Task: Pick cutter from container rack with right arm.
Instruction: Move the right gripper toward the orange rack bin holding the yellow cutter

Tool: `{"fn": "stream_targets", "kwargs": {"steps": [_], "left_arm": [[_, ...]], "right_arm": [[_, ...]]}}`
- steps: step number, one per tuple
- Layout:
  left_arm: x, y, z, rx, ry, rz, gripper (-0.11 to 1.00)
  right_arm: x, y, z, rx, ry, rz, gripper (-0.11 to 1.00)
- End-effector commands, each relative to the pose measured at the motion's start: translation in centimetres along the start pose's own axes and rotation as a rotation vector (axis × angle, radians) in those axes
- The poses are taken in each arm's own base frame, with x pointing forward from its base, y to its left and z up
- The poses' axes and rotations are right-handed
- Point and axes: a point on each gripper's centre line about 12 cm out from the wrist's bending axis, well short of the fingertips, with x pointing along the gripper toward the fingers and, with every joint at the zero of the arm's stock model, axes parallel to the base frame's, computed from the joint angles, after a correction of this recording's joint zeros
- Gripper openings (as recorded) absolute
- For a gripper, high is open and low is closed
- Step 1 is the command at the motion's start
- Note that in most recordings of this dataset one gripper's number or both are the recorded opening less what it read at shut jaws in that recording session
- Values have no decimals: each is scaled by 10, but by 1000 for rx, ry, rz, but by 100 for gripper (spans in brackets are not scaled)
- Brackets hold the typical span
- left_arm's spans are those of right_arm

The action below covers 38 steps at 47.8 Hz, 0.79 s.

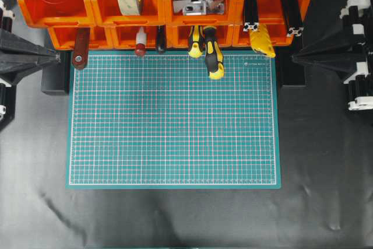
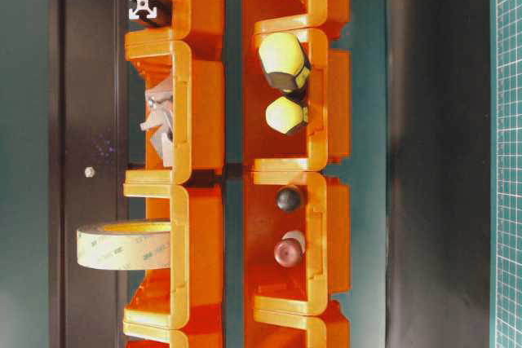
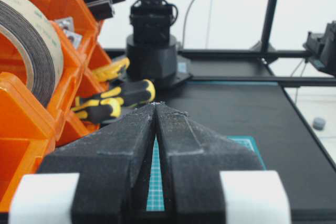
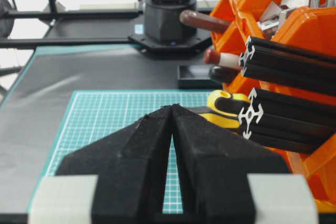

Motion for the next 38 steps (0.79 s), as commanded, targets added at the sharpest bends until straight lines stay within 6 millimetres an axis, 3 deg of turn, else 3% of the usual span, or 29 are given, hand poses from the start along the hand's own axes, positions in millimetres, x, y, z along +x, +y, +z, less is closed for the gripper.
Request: {"fn": "stream_targets", "kwargs": {"steps": [1, 16, 38], "left_arm": [[6, -4, -6, -13, 46, -25, 6], [13, -10, 15, -73, 53, -49, 1], [13, -12, 33, -84, 88, -55, 1]], "right_arm": [[2, 2, 4, 17, -11, 11, 2], [-8, 17, -4, 113, 126, 79, 0], [-15, 50, 15, 118, 446, 209, 0]]}}
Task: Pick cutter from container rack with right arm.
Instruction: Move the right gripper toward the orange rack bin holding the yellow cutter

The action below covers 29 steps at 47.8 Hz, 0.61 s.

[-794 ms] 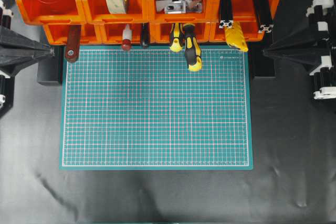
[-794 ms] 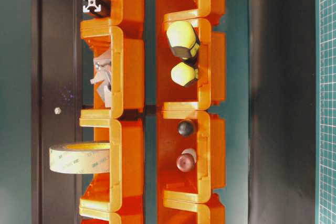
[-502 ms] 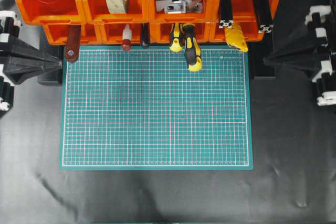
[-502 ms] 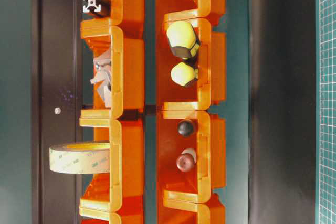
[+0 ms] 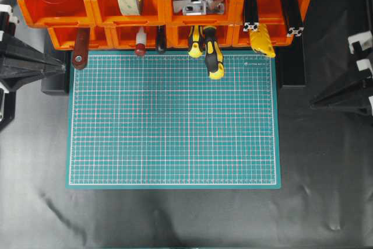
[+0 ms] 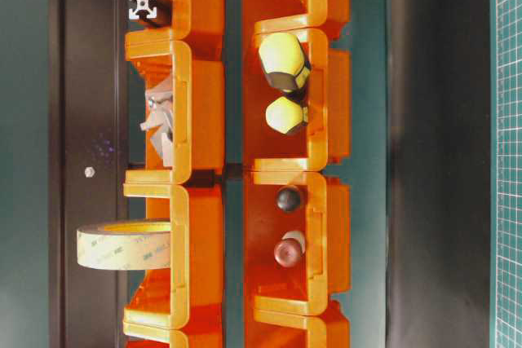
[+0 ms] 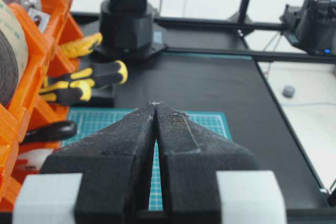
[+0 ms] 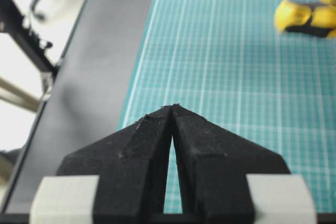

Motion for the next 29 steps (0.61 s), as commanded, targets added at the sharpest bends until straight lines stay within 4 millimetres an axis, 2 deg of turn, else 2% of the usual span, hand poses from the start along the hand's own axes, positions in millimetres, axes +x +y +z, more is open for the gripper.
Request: {"fn": "stream_targets", "kwargs": {"steps": [1, 7, 16, 23, 29], "left_arm": [[0, -2, 15, -1, -36, -6, 1], [-6, -3, 19, -7, -41, -9, 1], [-12, -4, 21, -12, -28, -15, 1], [-12, -3, 20, -24, -1, -7, 1], [-12, -6, 21, -50, -1, -18, 1]], "right_arm": [[0, 7, 14, 11, 61, 8, 0], [4, 13, 22, -24, 141, 1, 0], [15, 14, 39, -165, 249, -74, 0], [20, 16, 48, -322, 362, -175, 0], [22, 22, 49, -377, 457, -295, 0]]}}
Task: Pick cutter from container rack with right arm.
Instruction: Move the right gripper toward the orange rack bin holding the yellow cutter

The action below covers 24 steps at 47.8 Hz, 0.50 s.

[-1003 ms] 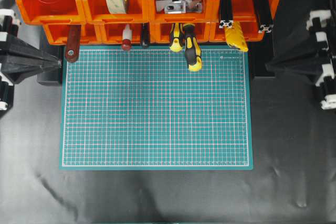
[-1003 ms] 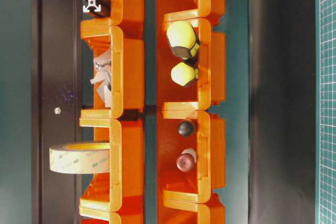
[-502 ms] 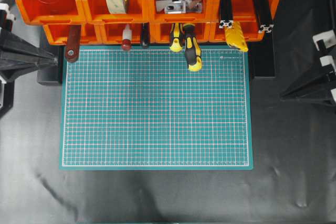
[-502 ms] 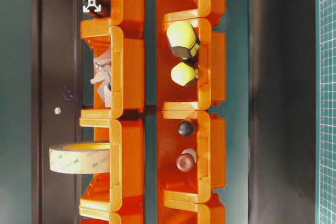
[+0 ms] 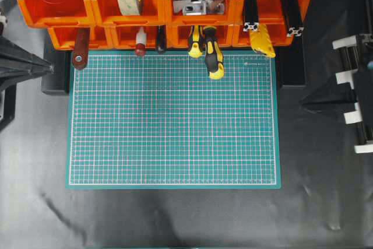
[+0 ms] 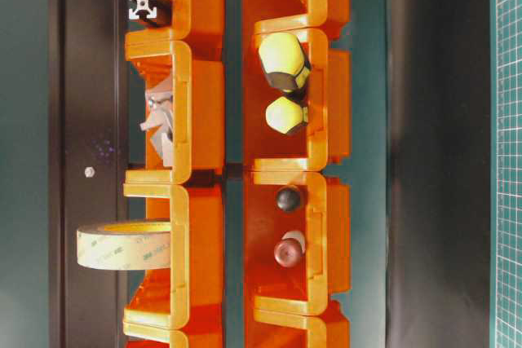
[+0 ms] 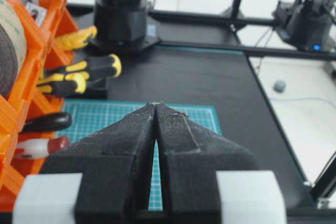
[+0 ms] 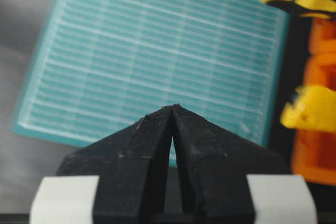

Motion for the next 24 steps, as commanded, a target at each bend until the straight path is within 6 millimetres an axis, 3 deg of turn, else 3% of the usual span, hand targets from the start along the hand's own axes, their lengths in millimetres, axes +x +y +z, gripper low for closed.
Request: {"fn": "stream_targets", "kwargs": {"steps": [1, 15, 24], "left_arm": [[0, -3, 11, -12, -20, -13, 1], [0, -3, 11, -18, -24, -14, 1], [-2, -4, 14, -18, -41, -16, 1]], "right_arm": [[-7, 3, 10, -41, 60, -107, 0], [-1, 20, 1, -83, 102, -510, 0], [18, 32, -5, -125, 183, -664, 0]]}}
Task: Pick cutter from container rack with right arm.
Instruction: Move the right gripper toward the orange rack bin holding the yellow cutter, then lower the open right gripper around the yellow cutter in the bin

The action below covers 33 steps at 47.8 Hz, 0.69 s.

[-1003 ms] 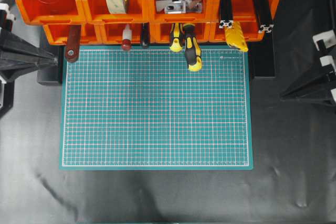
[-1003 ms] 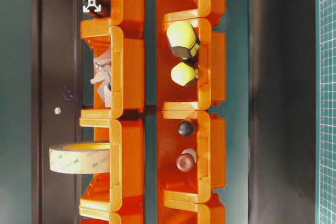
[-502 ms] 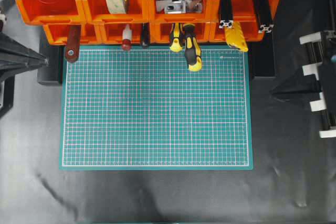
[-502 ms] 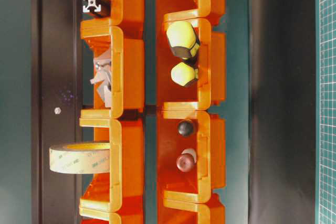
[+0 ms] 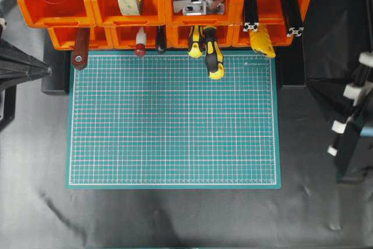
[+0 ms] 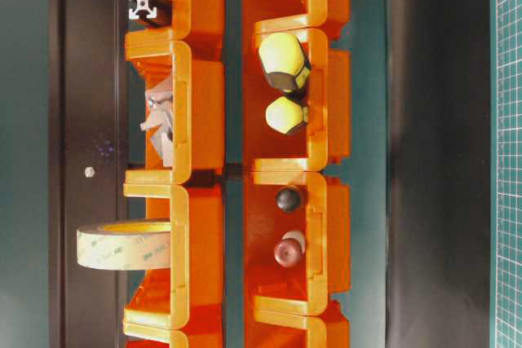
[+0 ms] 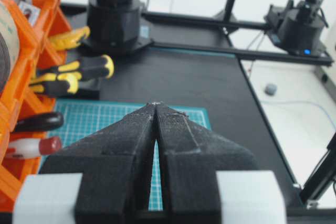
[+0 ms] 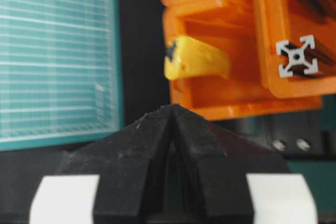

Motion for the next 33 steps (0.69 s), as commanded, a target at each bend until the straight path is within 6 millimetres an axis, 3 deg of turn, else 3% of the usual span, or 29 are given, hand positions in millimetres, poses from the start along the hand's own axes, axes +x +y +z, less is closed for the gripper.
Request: {"fn": "stream_targets", "kwargs": {"steps": [1, 11, 23, 29, 33], "left_arm": [[0, -2, 12, 0, -36, -5, 1], [0, -1, 12, 0, -34, -3, 1], [1, -2, 11, 0, -29, -6, 1], [0, -2, 11, 0, -28, -7, 1], [-1, -2, 11, 0, -29, -6, 1]], "right_arm": [[3, 8, 3, -33, 25, -58, 0], [10, 24, 5, -78, 26, -52, 0], [19, 26, 3, -76, 18, -28, 1], [23, 24, 6, -62, 12, -12, 15], [29, 22, 7, -44, 20, -10, 35]]}}
